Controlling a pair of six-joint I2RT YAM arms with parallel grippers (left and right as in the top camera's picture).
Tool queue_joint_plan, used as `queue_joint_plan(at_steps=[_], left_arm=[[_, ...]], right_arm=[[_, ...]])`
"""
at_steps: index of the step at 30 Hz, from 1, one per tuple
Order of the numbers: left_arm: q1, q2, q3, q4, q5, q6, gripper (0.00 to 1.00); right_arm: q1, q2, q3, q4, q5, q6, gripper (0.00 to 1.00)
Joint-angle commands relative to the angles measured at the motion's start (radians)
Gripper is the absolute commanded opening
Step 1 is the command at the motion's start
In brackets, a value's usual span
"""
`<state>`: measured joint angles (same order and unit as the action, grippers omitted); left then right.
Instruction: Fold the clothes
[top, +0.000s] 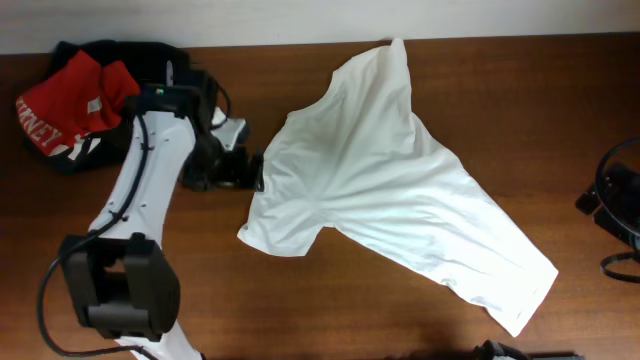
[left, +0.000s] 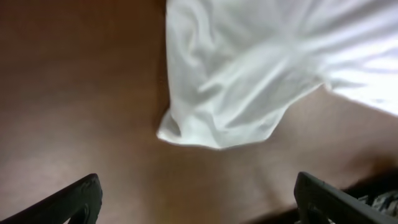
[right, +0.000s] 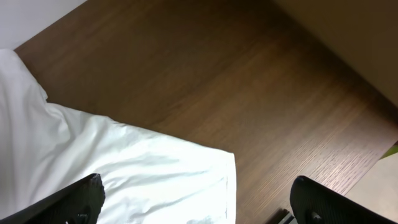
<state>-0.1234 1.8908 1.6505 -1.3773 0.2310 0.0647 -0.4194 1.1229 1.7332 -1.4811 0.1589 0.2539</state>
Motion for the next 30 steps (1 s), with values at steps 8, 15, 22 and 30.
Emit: queue_joint_plan(at_steps=[8,15,22,30], left_arm=[[-0.035,0.02,-0.237,0.114,-0.014,0.015,0.97],[-0.04,0.025,-0.317,0.226,-0.046,0.015,0.91],[-0.129,0.026,-0.358,0.312,-0.15,-0.053,0.9],[-0.159,0.074,-0.358,0.341,-0.227,-0.089,0.9]], right_arm=[[-0.006,0.056,0.008,-0.014,-0.002,-0.003,0.99],[-0.006,0.085,0.008,-0.023,-0.002,-0.003,0.99],[-0.006,0.085,0.008,-0.022,-0.002,-0.003,0.99],[-0.006,0.085,0.008,-0.032,-0.002,-0.003,0.99]])
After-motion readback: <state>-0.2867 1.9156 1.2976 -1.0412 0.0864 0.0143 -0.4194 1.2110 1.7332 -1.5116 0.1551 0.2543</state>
